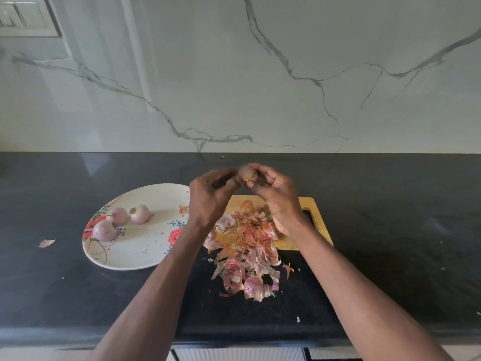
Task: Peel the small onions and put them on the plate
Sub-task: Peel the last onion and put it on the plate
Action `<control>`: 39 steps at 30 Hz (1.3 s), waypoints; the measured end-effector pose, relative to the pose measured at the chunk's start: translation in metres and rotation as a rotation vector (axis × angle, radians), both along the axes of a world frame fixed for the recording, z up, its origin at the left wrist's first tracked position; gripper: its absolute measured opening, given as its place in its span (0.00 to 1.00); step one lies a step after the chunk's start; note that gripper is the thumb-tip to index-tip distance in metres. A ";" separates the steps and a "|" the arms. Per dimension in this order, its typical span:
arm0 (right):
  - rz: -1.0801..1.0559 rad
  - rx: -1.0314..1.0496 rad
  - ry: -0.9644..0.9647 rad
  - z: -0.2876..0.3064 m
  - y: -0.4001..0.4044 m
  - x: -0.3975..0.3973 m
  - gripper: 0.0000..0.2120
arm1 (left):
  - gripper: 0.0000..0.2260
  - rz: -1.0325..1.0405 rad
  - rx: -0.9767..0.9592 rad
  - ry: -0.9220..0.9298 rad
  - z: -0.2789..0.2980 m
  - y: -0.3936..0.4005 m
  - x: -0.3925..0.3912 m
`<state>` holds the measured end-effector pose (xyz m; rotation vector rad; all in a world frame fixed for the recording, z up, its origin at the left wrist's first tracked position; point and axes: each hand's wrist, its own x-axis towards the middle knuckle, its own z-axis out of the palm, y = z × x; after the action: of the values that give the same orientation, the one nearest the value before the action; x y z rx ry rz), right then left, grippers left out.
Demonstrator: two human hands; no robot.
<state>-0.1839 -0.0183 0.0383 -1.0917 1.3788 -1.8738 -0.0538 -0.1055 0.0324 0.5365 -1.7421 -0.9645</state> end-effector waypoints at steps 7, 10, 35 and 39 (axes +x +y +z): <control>-0.055 0.009 0.007 -0.002 -0.001 -0.006 0.19 | 0.08 0.012 -0.272 -0.101 0.001 -0.005 0.005; -0.040 0.008 0.002 -0.001 0.000 -0.005 0.19 | 0.08 0.017 -0.314 -0.118 0.001 -0.007 0.006; 0.093 -0.069 -0.369 0.007 -0.001 0.000 0.11 | 0.10 0.049 0.438 0.191 0.005 -0.002 -0.005; 0.097 -0.050 -0.337 0.005 -0.002 -0.001 0.17 | 0.16 0.062 0.431 -0.007 0.004 -0.002 -0.002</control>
<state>-0.1853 -0.0208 0.0431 -0.8040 1.0742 -1.9240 -0.0558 -0.1077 0.0362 0.8635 -1.5159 -1.3024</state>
